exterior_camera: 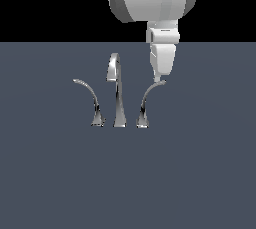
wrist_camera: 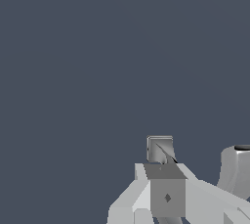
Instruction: Turn on the faucet by rotating a designated handle.
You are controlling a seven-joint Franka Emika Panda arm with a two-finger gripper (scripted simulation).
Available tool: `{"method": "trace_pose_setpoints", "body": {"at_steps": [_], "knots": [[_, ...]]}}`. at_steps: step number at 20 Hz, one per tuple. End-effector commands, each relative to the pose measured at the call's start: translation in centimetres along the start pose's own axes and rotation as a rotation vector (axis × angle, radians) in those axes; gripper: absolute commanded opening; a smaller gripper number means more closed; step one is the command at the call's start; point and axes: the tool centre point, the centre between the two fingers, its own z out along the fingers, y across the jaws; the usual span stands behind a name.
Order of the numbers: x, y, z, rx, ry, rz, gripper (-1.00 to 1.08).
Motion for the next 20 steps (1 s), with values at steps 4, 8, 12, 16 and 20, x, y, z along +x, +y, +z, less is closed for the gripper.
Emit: {"method": "trace_pose_setpoints", "body": {"at_steps": [4,8,12,16,20], "knots": [[0.3,-0.2,0.2,0.001,0.0,0.018,-1.0],[0.2,-0.1,0.1,0.001,-0.001,0.011,-1.0],[0.3,0.2,0.1,0.001,-0.001,0.011,-1.0],[0.8,1.5,0.1,0.001,-0.001,0.011,-1.0],[1.3,2.7,0.1,0.001,-0.001,0.011,-1.0]]}}
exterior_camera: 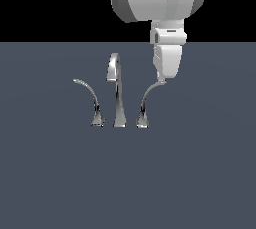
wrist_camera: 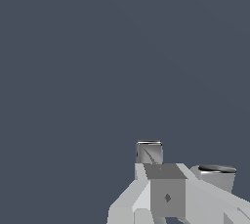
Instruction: Turn on the faucet by rotating a designated handle.
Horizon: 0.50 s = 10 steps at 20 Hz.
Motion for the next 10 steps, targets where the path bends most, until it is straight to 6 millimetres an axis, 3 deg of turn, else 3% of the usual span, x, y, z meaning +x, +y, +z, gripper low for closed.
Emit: {"method": "trace_pose_setpoints", "body": {"at_steps": [1,4,6,10], "knots": [[0.5,1.0,0.0,-0.003,0.0,0.002,-1.0],[0.9,1.9,0.0,-0.003,0.0,0.002,-1.0],[0.1,1.1,0.0,0.007,-0.002,-0.008,-1.0],[-0.1,2.4,0.0,0.005,-0.001,-0.006,-1.0]]}}
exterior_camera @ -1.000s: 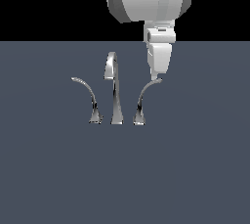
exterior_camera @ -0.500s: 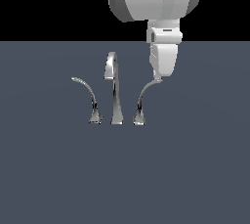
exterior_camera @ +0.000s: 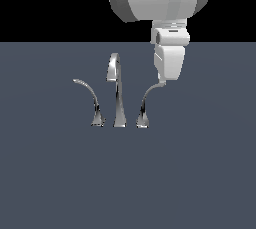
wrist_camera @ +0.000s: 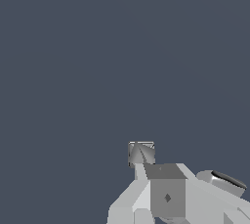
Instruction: Turn on the faucet by rotating a designated handle.
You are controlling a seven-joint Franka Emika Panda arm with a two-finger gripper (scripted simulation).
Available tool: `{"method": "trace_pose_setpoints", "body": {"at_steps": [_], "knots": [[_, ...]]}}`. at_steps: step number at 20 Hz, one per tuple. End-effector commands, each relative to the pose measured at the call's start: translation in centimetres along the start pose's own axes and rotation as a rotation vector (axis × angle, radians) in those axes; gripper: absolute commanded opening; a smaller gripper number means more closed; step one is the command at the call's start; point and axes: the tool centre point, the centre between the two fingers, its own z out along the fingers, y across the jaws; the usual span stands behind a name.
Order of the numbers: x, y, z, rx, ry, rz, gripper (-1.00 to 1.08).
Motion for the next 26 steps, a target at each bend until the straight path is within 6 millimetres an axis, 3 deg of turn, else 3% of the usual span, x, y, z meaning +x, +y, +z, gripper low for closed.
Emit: {"method": "trace_pose_setpoints", "body": {"at_steps": [1,12,14,26], "knots": [[-0.2,1.1,0.0,-0.009,-0.001,0.0,-1.0],[-1.0,5.0,-0.1,-0.016,0.001,0.007,-1.0],[-0.3,4.3,0.0,-0.009,0.002,0.016,-1.0],[-5.4,6.9,-0.1,-0.016,0.001,0.008,-1.0]]}}
